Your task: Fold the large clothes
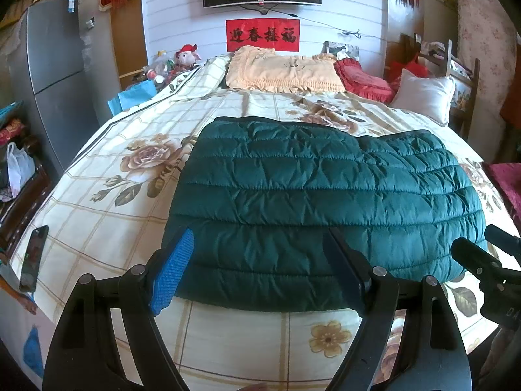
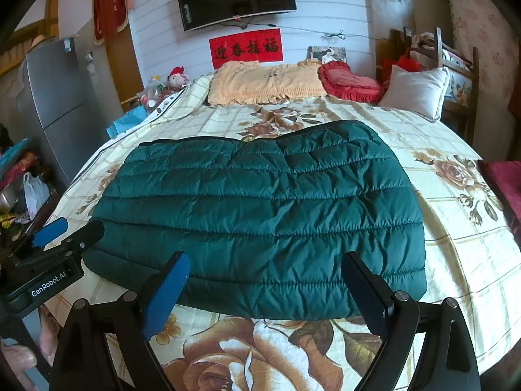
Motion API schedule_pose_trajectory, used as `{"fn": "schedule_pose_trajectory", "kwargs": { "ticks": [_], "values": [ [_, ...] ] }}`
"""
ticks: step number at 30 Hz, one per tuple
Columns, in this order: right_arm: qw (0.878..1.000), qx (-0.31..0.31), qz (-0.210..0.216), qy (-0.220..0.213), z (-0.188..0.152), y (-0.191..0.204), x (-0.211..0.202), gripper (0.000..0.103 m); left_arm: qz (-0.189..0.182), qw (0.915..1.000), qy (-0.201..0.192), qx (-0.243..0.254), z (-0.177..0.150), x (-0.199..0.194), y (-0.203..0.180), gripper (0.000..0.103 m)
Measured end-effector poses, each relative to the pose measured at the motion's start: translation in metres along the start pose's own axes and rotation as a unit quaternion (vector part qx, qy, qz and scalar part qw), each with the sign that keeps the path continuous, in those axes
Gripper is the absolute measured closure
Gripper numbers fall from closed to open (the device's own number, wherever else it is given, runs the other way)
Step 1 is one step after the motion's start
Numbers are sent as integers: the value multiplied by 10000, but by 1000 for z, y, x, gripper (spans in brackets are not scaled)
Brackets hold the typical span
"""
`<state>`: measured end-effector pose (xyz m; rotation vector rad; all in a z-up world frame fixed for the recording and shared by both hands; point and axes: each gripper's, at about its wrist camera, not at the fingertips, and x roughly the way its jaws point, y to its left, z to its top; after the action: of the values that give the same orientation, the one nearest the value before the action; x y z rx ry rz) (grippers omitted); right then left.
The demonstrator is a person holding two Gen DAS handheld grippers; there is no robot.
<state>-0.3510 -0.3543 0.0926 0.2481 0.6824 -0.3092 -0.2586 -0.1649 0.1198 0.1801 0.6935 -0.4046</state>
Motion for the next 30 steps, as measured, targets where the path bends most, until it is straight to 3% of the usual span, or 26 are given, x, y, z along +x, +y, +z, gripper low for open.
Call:
{"fn": "schedule_pose_trajectory", "kwargs": {
  "ticks": [30],
  "values": [
    [9998,67,87,148,-3,-3,9,10,-66,9999,81,80,-3,9,-4,21]
  ]
}}
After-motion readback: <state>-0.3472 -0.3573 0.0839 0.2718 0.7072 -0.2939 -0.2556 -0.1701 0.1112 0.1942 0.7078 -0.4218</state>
